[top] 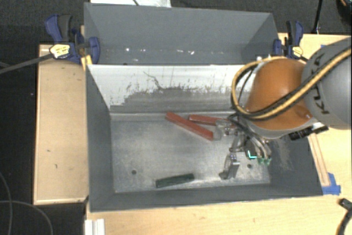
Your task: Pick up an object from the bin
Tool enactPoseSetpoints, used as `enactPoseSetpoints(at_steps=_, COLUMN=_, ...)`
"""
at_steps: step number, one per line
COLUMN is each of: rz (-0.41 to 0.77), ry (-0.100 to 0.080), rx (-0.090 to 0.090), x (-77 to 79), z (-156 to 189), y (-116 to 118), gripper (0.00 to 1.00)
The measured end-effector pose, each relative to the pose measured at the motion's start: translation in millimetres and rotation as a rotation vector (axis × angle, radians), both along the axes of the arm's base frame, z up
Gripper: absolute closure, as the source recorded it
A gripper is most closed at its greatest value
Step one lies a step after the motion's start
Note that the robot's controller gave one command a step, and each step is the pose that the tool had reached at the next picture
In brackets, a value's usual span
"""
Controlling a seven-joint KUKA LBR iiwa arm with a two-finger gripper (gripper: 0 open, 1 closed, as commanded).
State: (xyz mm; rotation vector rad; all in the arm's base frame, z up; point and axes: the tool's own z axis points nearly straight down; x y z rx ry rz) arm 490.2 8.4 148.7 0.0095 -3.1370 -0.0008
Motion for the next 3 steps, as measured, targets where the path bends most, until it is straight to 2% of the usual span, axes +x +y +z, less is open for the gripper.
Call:
enactPoseSetpoints(at_steps=1, rz=0.175, ry=-0.006, rx=0.0, x=69.7, z=-69.3, y=-18.0, gripper=0.0)
enactPoseSetpoints(at_steps=2, rz=-0.021, ry=-0.01, rx=0.0, x=99.5, z=-77.9, y=22.7, gripper=0.0)
enactPoseSetpoints(at_steps=3, rz=-0.023, ry=-0.015, rx=0.0, x=101.3, z=-74.8, y=21.8, gripper=1.0)
